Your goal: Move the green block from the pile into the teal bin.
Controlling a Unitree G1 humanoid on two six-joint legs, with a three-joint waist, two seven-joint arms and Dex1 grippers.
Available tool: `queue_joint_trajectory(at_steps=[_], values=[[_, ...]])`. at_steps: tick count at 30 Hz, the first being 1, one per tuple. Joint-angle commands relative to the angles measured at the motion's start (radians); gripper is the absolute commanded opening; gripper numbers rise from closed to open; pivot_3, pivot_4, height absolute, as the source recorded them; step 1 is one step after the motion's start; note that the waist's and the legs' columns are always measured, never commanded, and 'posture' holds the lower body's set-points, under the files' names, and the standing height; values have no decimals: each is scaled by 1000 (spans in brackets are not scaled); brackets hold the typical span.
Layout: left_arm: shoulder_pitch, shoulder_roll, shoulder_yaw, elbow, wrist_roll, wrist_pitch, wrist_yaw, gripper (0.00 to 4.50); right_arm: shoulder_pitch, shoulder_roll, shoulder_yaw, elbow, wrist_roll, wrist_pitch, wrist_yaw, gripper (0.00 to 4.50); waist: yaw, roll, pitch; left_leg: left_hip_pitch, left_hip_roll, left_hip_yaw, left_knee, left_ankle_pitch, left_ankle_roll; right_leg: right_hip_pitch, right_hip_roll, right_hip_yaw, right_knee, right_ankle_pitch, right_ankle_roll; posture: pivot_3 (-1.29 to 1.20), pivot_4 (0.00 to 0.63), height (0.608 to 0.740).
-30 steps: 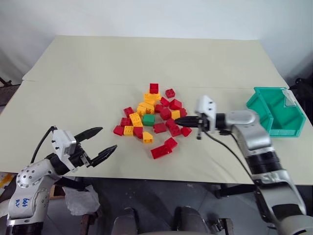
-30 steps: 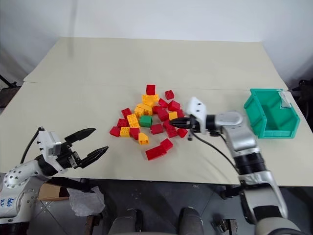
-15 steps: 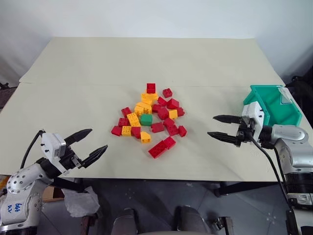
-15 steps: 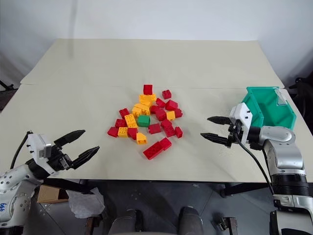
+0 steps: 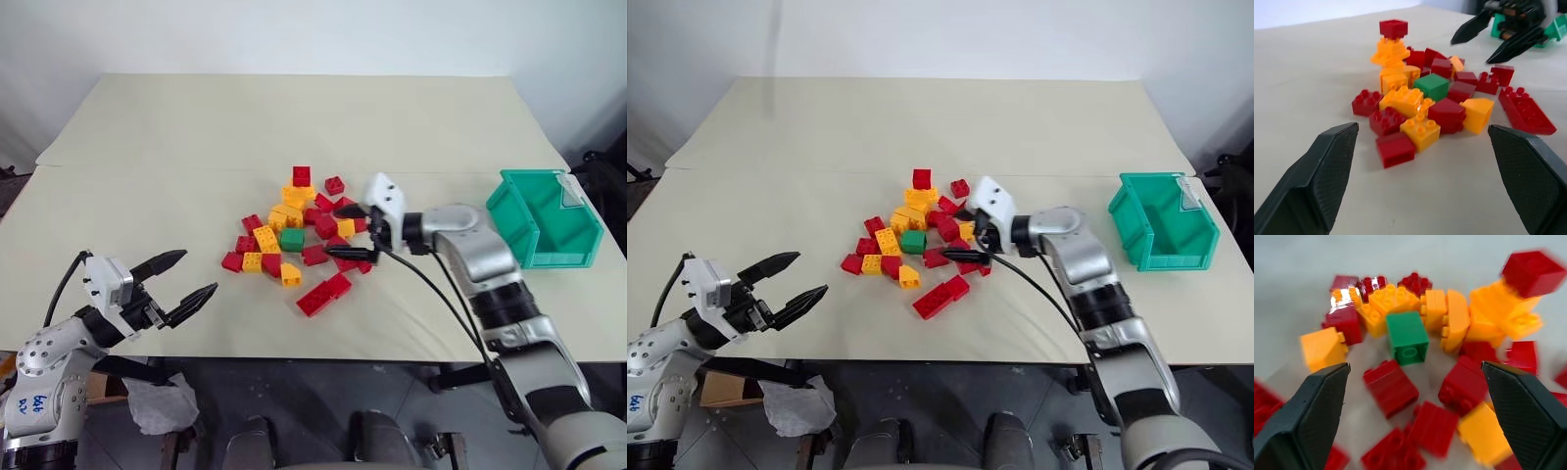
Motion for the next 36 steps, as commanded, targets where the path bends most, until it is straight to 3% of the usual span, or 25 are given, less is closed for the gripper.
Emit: queue_joint_trajectory(at_steps=[1, 12, 16, 22, 27, 32, 36], values=[[1, -14, 1, -24, 3, -30, 8, 4500, -90, 57, 7, 125, -41, -49, -45, 4478, -4, 0, 0, 0, 0, 0, 0, 0, 0, 0, 0, 0, 0, 0, 0, 0, 150, 740], [34, -39, 0, -57, 4, -36, 34, 4500, -192, 203, 39, 356, -126, -148, -47, 4478, -20, 0, 0, 0, 0, 0, 0, 0, 0, 0, 0, 1, 1, 0, 0, 0, 150, 740], [35, -38, 1, -64, 1, -35, 39, 4500, -208, 234, 39, 415, -157, -188, -66, 3571, -19, 0, 0, 0, 0, 0, 0, 0, 0, 0, 0, 1, 1, 0, 0, 0, 150, 740], [38, -37, 0, -77, -1, -30, 42, 4500, -205, 249, 39, 418, -168, -202, -31, 1521, -18, 0, 0, 0, 0, 0, 0, 0, 0, 0, 0, 1, 1, 0, 0, 0, 150, 740], [33, -38, -5, -81, -2, -27, 44, 4500, -184, 222, 6, 348, -139, -215, 2, 1493, -19, 0, 0, 0, 0, 0, 0, 0, 0, 0, 0, 1, 1, 0, 0, 0, 150, 740], [-11, -43, -46, -82, -8, -19, 32, 4500, -73, 125, -141, 108, 40, -330, 127, 1493, -10, 0, 0, 0, 0, -1, 0, 0, 0, 0, 0, 1, 0, 0, 0, 0, 150, 740], [-72, -46, -98, -59, -9, -11, 7, 4500, 30, 24, -266, -59, 139, -310, 105, 1493, 2, 0, 0, 0, 0, -1, 0, 0, 0, 0, 0, 0, 0, 0, 0, 0, 150, 740]])
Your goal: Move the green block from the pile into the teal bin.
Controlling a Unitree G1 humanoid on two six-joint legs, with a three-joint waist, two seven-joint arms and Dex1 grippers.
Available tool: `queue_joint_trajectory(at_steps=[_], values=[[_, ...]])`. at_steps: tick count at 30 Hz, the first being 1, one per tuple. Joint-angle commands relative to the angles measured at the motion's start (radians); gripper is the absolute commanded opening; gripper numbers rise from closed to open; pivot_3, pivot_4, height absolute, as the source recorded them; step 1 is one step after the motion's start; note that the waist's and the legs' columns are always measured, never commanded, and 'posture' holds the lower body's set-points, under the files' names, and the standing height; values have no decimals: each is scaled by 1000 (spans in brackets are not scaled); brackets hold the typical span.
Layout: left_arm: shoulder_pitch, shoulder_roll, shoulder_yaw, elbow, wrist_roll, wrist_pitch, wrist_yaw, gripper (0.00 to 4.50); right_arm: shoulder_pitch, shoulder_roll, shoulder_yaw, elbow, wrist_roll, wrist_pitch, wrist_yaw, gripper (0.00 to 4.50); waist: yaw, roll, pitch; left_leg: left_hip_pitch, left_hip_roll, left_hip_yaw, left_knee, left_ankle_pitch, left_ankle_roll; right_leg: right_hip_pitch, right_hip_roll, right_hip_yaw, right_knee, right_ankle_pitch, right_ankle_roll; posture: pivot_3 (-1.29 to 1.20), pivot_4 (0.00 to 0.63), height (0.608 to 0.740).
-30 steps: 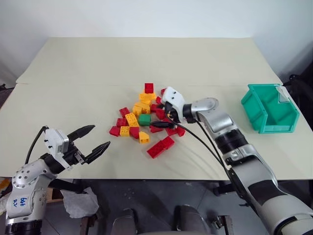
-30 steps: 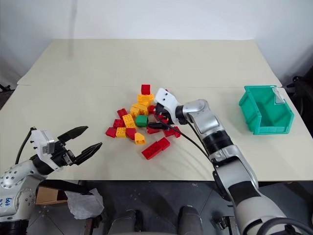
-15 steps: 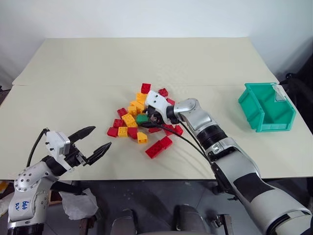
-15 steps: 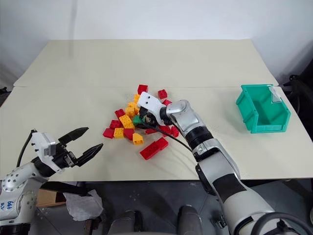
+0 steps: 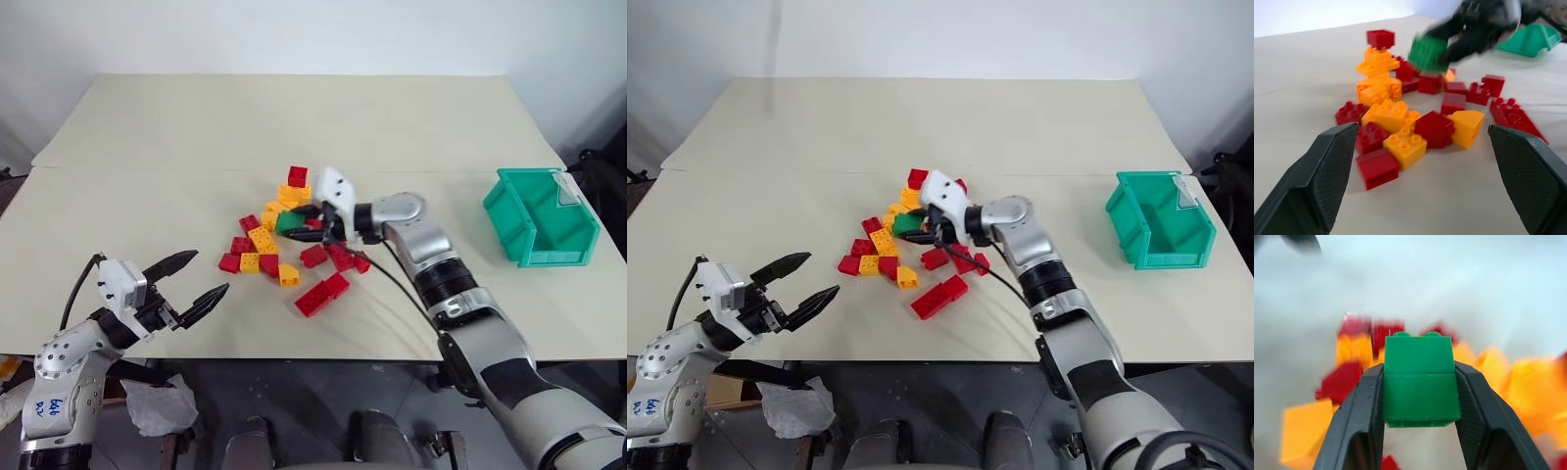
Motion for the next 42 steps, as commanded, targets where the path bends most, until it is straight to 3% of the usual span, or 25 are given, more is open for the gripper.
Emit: queue_joint_trajectory(at_steps=[1, 6, 13, 18, 28, 37, 42], values=[[-59, -9, -45, -9, -17, 9, -26, 4500, 69, -88, -145, -158, 107, 2, -32, 1493, 8, 0, 0, 0, 0, 0, 0, 0, 0, 0, 0, 0, 0, 0, 0, 0, 150, 740], [-175, -31, -150, 3, -36, 75, -79, 4500, 215, -283, -374, -326, 197, 88, -148, 1493, 17, 0, 0, 0, 0, 1, 0, 0, 0, 0, 0, 0, -1, 0, 0, 0, 150, 740], [-327, -101, -314, 29, -12, 87, -169, 4500, 471, -567, -623, -281, 140, 72, -280, 1493, 33, 0, 1, 0, -1, 2, -1, 0, 0, 1, 1, 1, -6, 0, 0, 0, 150, 740], [-368, -157, -350, 70, -2, 69, -193, 4500, 518, -637, -613, -95, 36, -24, -398, 1493, 21, 0, 1, 1, -1, 3, 0, 0, 0, 1, 1, 3, -5, 0, 0, 0, 150, 740], [-419, -183, -335, 152, 52, -4, -180, 4500, 328, -631, -494, 265, -52, -82, -548, 1493, 13, 3, 2, 2, -1, 4, 2, 1, 1, 2, 1, 4, -5, 0, 0, 0, 150, 740], [-362, -165, -257, 123, 19, 11, -148, 4500, 291, -623, -506, 281, 18, -151, -500, 4465, 17, 4, 3, 1, -1, 3, 1, 1, 1, 2, 1, 4, -6, 1, 1, 0, 150, 740], [-341, -129, -218, 143, 25, 9, -142, 4500, 353, -614, -520, 155, 109, -177, -382, 4465, 15, 4, 3, 1, -1, 2, 1, 1, 1, 2, 1, 4, -6, 1, 1, 0, 150, 740]])
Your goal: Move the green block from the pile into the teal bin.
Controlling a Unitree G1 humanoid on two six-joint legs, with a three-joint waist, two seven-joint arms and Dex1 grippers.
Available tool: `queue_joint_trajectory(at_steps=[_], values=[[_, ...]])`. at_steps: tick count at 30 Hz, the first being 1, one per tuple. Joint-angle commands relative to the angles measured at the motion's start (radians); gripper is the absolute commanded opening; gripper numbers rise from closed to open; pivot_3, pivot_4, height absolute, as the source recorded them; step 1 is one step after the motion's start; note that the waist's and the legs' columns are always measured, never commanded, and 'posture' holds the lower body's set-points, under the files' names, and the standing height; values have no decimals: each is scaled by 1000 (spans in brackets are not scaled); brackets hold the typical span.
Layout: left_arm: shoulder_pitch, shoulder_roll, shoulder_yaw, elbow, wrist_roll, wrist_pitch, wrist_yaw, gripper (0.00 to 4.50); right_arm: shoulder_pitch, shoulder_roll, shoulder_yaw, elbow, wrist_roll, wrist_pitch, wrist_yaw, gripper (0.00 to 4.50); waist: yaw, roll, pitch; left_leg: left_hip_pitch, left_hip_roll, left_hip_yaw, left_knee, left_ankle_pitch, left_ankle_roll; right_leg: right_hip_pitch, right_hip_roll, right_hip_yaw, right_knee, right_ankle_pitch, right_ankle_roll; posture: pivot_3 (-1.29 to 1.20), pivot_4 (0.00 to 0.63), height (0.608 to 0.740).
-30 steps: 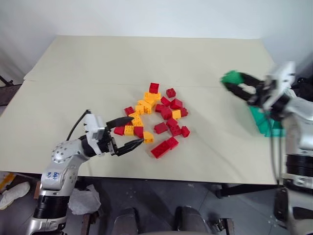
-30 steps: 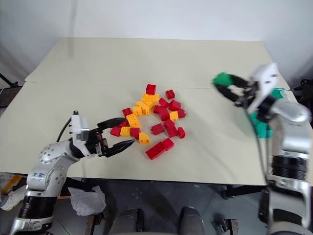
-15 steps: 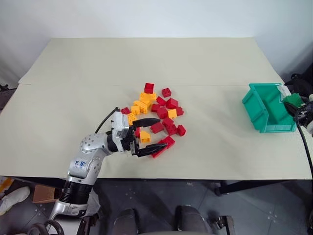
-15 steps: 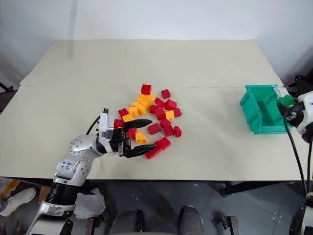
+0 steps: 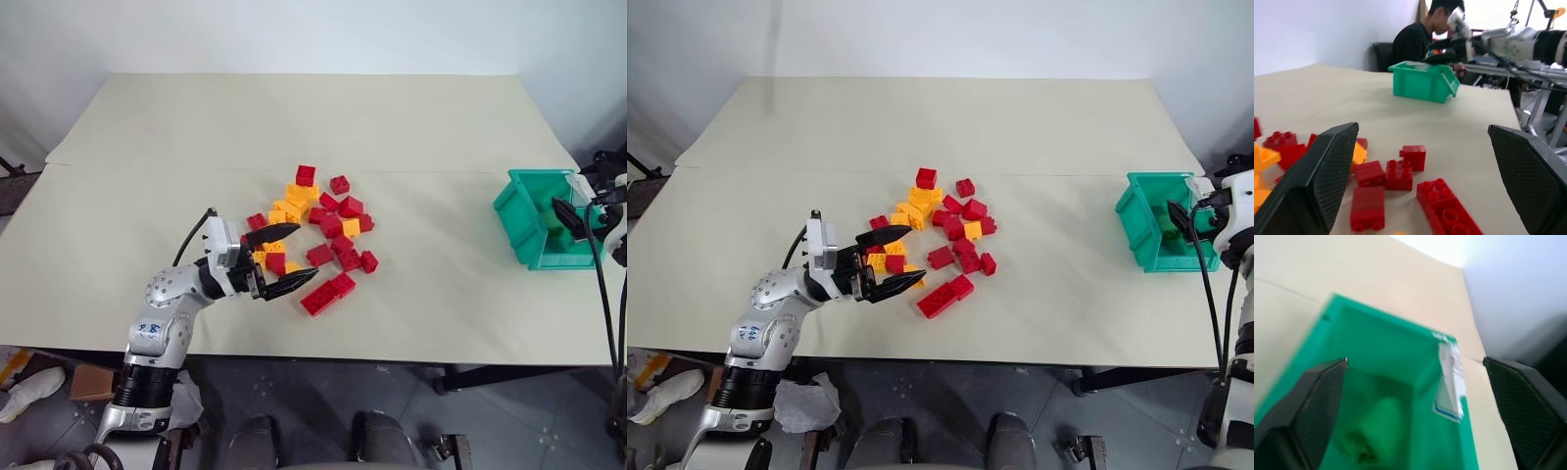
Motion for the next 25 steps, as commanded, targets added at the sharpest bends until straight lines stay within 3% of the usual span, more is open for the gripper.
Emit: queue_joint_trajectory(at_steps=[1, 5, 12, 17, 25], values=[[26, 30, 43, -16, -9, -5, 4, 4500, 39, 1, -46, -131, 92, -25, 90, 4465, -2, 0, 0, 0, 0, 0, 0, 0, 0, 0, 0, 0, 0, 0, 0, 0, 150, 740], [82, 88, 79, 4, 43, -45, 18, 4500, 200, 32, -60, -448, 267, 73, 249, 4465, -1, 0, 0, 1, 0, 0, 0, 0, 0, 0, 0, 0, 1, 0, 0, 0, 150, 740], [184, 192, 146, 21, 106, -122, 24, 4500, 495, 116, 1, -922, 430, 202, 335, 4465, 8, 0, 0, 0, 0, -1, 0, 0, 0, 0, 0, 0, 1, 0, 0, 0, 150, 740], [248, 208, 196, 34, 117, -166, 53, 4500, 634, 151, 102, -995, 405, 175, 435, 4465, 17, -1, 0, 0, 0, -1, 1, -1, 1, 0, 0, 0, 0, 0, 0, 0, 150, 740], [332, 212, 247, -21, 159, -223, 135, 4500, 657, 194, 104, -819, 298, -7, 463, 4465, 24, -2, 0, 0, 0, -1, 2, -1, 1, 1, 0, 0, 0, 0, 0, 0, 150, 740]])
